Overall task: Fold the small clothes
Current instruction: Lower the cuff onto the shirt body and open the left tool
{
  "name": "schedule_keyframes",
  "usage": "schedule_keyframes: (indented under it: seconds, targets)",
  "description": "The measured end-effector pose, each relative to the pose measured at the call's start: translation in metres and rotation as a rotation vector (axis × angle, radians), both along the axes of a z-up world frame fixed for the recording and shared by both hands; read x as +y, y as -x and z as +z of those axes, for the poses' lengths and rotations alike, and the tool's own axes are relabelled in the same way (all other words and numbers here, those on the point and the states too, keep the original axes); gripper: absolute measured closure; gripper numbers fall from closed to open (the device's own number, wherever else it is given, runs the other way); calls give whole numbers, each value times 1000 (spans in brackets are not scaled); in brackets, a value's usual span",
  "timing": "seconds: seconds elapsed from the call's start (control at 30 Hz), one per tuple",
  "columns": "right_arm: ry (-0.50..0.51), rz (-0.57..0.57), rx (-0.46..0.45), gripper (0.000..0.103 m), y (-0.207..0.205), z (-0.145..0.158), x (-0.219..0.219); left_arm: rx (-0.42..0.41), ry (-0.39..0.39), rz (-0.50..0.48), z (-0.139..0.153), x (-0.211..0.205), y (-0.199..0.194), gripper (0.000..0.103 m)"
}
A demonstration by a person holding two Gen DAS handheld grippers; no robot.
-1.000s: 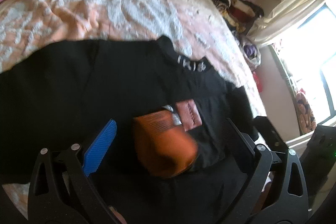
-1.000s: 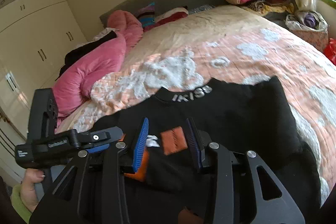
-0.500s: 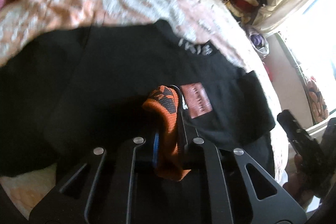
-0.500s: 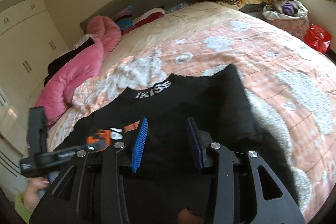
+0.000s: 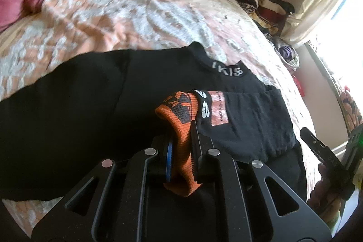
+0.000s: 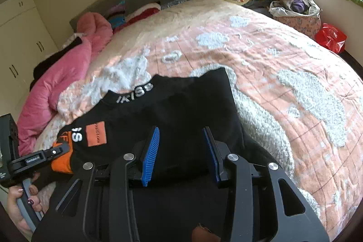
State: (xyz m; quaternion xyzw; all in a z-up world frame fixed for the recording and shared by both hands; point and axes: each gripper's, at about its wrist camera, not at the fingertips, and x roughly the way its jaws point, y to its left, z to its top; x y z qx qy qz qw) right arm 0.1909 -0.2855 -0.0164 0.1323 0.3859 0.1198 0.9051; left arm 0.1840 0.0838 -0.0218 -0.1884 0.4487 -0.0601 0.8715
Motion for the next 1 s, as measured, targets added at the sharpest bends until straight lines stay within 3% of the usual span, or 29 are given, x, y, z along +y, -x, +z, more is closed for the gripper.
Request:
schedule_keyframes:
  seconds: [0.17, 0.3, 0.4, 0.5, 0.63, 0.73, 0.83, 0.97, 1.0]
  targets:
    - [-5, -26, 41, 64, -7, -10, -8, -16, -37, 5, -1, 1, 8, 97]
    - [-6, -58, 76, 63, -11, -17, -18, -13, -105, 65, -1, 6, 10, 88]
    - [-1, -36, 82, 62, -13, -19, -17, -65, -123, 114, 13, 10, 18, 88]
    - [5, 6, 88, 56, -14, -21, -8, -85, -140, 79, 21, 3, 21, 81]
    - [75, 23, 139, 51, -17, -32, 2, -35, -150, 2, 6, -17, 18, 76]
    - [133, 36, 143, 51, -17, -36, 9, 60, -201, 7, -24, -20, 13, 66]
    - [138, 55, 118, 38, -11, -31, 13, 55, -143, 31, -30, -9, 20, 65]
    - [132, 86, 49, 33, 1, -14, 21, 30, -128, 44, -14, 0, 32, 56]
    - [127, 91, 31, 24, 4, -10, 24, 28, -134, 49, -11, 1, 34, 51]
